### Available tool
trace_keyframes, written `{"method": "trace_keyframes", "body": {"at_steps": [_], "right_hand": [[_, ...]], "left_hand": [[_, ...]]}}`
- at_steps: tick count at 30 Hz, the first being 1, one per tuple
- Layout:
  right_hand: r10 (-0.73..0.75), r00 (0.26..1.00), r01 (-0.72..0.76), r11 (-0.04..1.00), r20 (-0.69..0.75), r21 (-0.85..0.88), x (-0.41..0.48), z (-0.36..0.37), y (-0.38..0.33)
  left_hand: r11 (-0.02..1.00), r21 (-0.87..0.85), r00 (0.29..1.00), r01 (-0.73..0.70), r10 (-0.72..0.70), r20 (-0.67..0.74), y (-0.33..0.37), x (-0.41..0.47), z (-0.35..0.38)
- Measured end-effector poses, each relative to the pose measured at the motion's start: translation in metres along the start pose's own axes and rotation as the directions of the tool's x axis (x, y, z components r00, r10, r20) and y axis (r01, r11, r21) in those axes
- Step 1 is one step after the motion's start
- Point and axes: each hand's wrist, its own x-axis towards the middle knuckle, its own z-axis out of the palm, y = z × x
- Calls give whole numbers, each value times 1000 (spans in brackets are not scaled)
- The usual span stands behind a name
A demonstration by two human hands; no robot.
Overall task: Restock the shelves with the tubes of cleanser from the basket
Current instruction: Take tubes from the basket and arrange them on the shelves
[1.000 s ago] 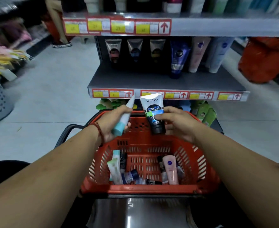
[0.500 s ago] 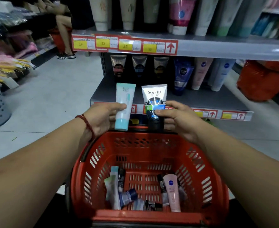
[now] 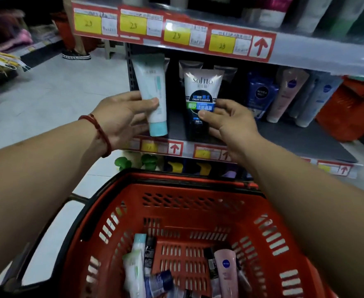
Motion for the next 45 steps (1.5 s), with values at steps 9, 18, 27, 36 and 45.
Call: {"method": "trace_keyframes", "body": {"at_steps": [9, 18, 27, 36, 45], "right_hand": [[-40, 996, 32, 994, -78, -102, 109, 18, 40], [-85, 992, 68, 982, -93, -174, 163, 25, 58], [-105, 991, 84, 972, -88, -221, 174, 28, 60], [-43, 995, 18, 967, -90, -254, 138, 15, 41], [-107, 993, 119, 944, 56, -308, 42, -10, -7]], "left_hand": [[999, -20, 999, -39, 39, 12, -7, 72, -19], [998, -30, 999, -53, 52, -16, -22, 97, -36], [997, -83, 999, -11, 8, -38, -26, 101, -42], [999, -35, 999, -14, 12, -48, -21, 68, -18], [993, 114, 1000, 9, -8, -9, -8, -14, 27]]}}
